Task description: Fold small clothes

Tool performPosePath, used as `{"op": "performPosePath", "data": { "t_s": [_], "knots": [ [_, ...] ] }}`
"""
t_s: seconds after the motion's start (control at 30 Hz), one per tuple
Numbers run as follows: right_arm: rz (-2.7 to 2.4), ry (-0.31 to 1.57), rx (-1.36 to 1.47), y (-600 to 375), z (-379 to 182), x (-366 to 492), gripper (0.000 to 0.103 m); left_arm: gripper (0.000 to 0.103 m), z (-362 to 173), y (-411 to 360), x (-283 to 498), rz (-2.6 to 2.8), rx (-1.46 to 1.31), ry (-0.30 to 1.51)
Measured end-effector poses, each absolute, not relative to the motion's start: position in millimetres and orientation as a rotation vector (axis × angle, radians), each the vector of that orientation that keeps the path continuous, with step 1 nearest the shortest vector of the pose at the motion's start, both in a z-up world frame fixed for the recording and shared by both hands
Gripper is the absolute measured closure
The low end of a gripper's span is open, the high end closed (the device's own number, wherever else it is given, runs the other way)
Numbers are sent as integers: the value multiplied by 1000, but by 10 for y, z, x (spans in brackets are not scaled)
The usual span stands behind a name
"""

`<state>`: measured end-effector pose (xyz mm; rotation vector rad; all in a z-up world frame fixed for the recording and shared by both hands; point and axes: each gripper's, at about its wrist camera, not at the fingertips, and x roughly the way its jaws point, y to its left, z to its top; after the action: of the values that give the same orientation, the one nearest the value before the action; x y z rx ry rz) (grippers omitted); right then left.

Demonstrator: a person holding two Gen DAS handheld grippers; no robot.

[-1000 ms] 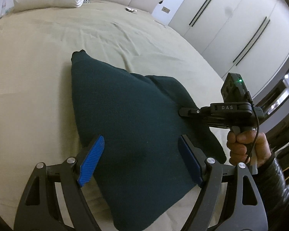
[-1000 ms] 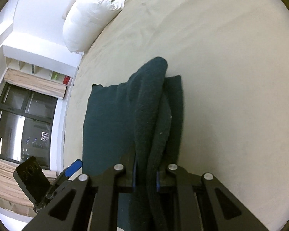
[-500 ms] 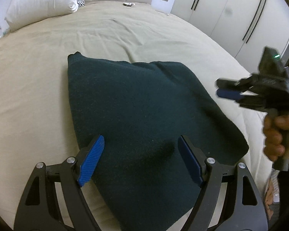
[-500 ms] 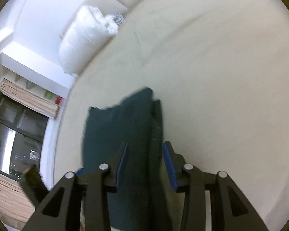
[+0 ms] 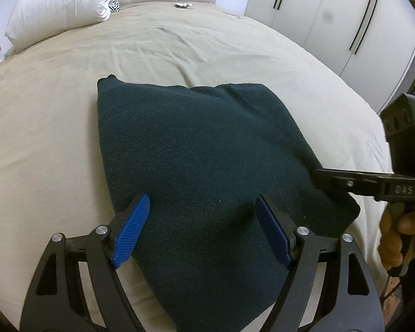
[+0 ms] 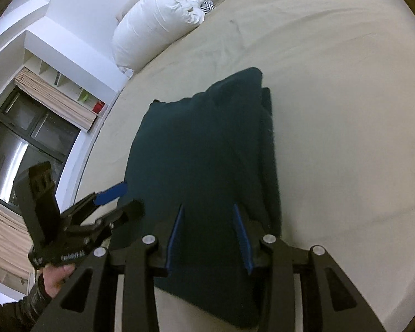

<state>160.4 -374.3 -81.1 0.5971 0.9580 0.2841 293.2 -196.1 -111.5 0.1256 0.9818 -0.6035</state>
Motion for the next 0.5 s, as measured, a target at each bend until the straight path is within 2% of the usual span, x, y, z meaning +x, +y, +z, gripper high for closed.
{"op": "performPosePath", "data": {
  "t_s": [0.1, 0.17, 0.23, 0.33, 0.5],
  "knots": [
    [267, 939, 591, -3841, -732, 1481, 61, 25, -1089, -1945, 2914, -597, 136, 979],
    [243, 908, 600, -3913, -661, 1440, 38, 25, -1019, -1867, 2915, -582, 108, 974],
    [194, 870, 595, -3988, -580, 1407, 29, 25, -934, -1759, 2916, -561, 83, 947],
    [201, 868, 624, -4049, -562, 1506, 27, 24, -900, -1574, 3032, -506, 44, 946],
    [195, 913, 658, -4093, -679, 1796, 26, 24, -1235, -1408, 3375, -469, -58, 1130]
  ]
}}
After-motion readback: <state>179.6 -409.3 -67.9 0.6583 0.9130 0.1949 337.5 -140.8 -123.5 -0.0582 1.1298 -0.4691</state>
